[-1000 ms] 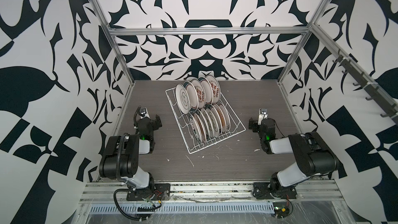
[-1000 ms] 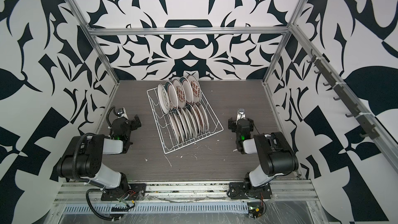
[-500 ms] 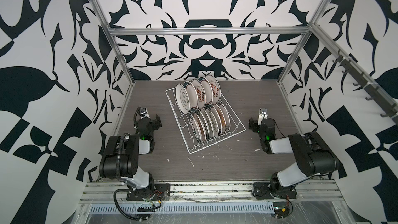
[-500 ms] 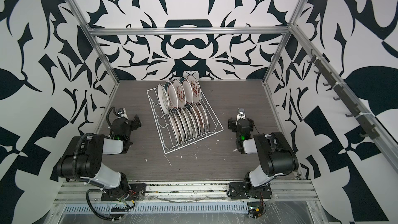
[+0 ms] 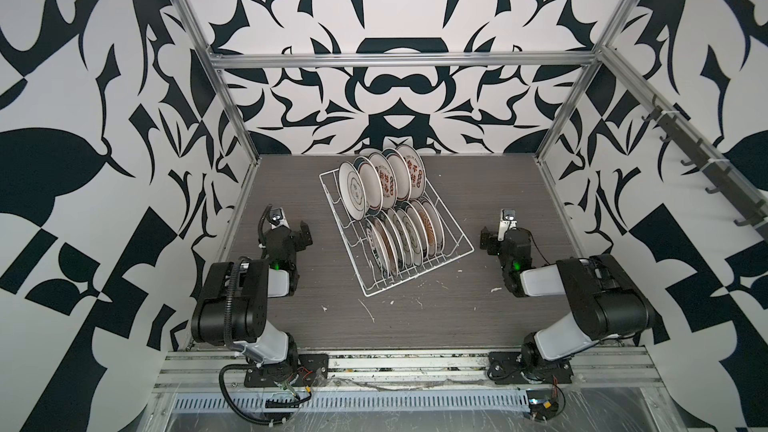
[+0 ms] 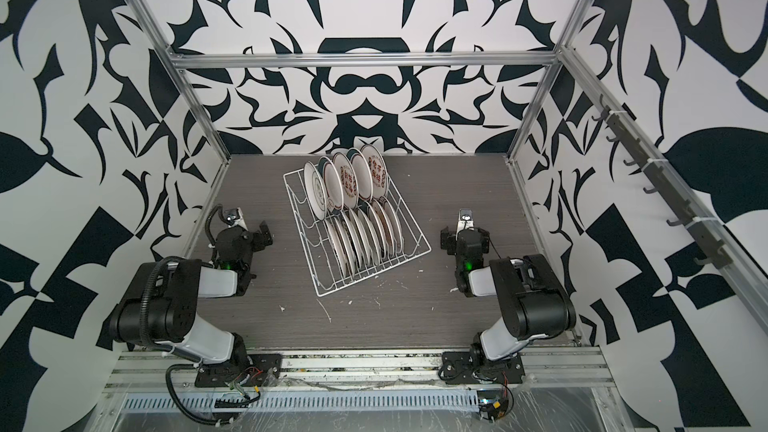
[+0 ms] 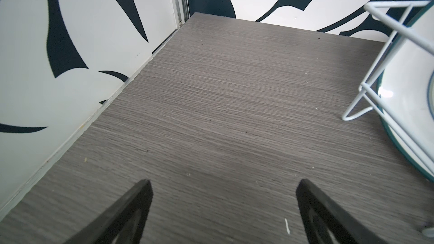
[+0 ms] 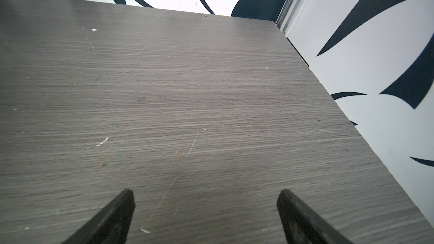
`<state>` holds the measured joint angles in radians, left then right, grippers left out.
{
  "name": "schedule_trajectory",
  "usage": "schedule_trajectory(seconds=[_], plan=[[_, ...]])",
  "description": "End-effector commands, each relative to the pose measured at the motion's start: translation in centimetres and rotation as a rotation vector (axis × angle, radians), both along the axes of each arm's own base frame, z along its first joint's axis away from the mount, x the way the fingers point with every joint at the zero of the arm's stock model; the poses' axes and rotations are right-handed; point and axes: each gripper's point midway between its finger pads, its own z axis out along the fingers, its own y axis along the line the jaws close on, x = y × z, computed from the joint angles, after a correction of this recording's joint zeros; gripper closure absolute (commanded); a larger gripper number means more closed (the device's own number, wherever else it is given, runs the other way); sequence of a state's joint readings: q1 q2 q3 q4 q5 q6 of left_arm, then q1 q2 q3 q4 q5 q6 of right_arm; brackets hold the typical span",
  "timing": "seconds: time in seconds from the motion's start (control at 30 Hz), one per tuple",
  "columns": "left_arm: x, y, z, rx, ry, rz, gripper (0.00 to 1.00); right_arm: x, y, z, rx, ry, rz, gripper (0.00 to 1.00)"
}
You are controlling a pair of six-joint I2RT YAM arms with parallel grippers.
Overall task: Unload the plates from the dish rack
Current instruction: Move the dish rack to the middle-right of the table.
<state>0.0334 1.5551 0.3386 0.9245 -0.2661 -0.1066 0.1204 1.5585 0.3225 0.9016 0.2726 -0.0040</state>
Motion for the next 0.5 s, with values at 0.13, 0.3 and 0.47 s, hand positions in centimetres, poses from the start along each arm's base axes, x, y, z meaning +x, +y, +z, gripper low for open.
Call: schedule_trajectory(seconds=[0.13, 0.3, 0.47], plan=[[0.9, 0.7, 2.9, 0.005, -0.039, 0.042, 0.01, 0.5, -0.6, 4.5, -0.012, -0.063, -0.042, 0.01], [0.5, 0.5, 4.6, 0.006, -0.047, 0.044, 0.01, 0.0, -0.8, 6.4, -0.002, -0.061, -0.057, 0.01], [-0.6, 1.5, 7.3, -0.029, -0.079, 0.125, 0.01, -0.7, -1.4, 8.2, 0.039, -0.055, -0.106, 0.01]])
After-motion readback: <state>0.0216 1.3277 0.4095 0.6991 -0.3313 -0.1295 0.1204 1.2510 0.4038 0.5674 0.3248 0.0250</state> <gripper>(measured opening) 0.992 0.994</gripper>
